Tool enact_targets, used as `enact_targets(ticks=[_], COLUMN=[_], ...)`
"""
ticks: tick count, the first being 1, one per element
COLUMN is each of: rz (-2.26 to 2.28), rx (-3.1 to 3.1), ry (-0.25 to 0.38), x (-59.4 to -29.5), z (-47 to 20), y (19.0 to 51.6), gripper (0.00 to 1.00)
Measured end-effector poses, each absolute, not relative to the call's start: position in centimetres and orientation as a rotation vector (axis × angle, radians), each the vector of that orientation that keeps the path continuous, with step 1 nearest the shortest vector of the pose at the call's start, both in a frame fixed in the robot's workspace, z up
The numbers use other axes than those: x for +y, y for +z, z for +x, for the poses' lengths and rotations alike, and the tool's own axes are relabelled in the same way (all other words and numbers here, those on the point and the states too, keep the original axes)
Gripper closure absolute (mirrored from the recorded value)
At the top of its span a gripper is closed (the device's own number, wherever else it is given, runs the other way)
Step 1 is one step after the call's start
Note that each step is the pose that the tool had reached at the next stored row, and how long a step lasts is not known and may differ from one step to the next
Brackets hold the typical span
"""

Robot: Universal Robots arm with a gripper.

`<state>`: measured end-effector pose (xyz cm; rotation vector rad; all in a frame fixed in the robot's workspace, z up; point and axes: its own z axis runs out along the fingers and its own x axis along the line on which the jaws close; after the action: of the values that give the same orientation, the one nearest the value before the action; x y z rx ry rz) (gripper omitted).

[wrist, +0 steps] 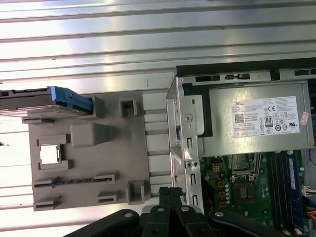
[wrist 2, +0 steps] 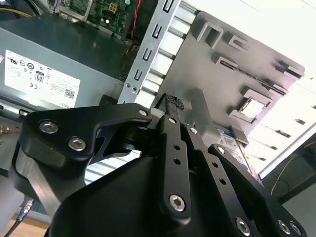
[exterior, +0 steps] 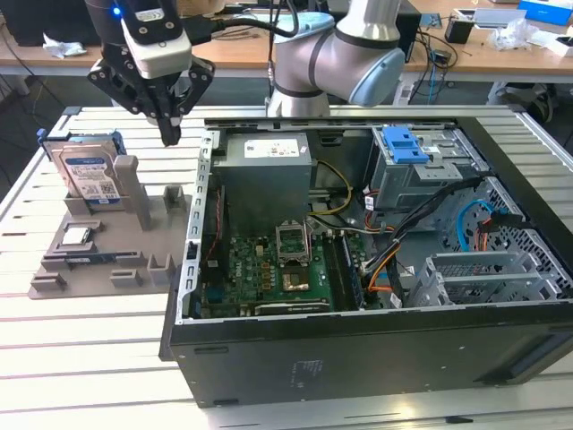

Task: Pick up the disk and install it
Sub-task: 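Reach for the disk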

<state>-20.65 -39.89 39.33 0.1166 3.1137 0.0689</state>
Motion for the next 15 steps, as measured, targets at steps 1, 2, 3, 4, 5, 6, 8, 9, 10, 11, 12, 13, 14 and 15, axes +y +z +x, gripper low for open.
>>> enact_targets(ticks=[1,2,3,4,5,6,8,9,10,11,12,13,14,15], rz=[0.117,0.117,0.117,0.117,0.117,0.117,0.117,0.117,0.117,0.117,0.117,0.117,0.116,0.117], rx=[3.114,3.114,3.114,3.114,3.114,3.114,3.114,3.114,3.114,3.114,3.114,3.114,3.114,3.114], ry=[0.069,0.069,0.069,0.069,0.069,0.069,0.069,0.069,0.069,0.069,0.069,0.069,0.068,0.067], x=[-39.9,-39.9,-39.9,-39.9,-39.9,-39.9,-39.9,-39.9,-39.9,-39.9,-39.9,-39.9,-39.8,-39.7], z=[-20.9,-21.2,-21.4,-21.5,-21.7,-21.9,-22.6,-22.8,-23.1,-23.6,-23.9,-24.2,-24.7,-25.3], y=[39.3,39.3,39.3,39.3,39.3,39.3,39.3,39.3,39.3,39.3,39.3,39.3,39.3,39.3], gripper=[0.90,0.90,0.90,0.90,0.90,0.90,0.90,0.90,0.90,0.90,0.90,0.90,0.90,0.90])
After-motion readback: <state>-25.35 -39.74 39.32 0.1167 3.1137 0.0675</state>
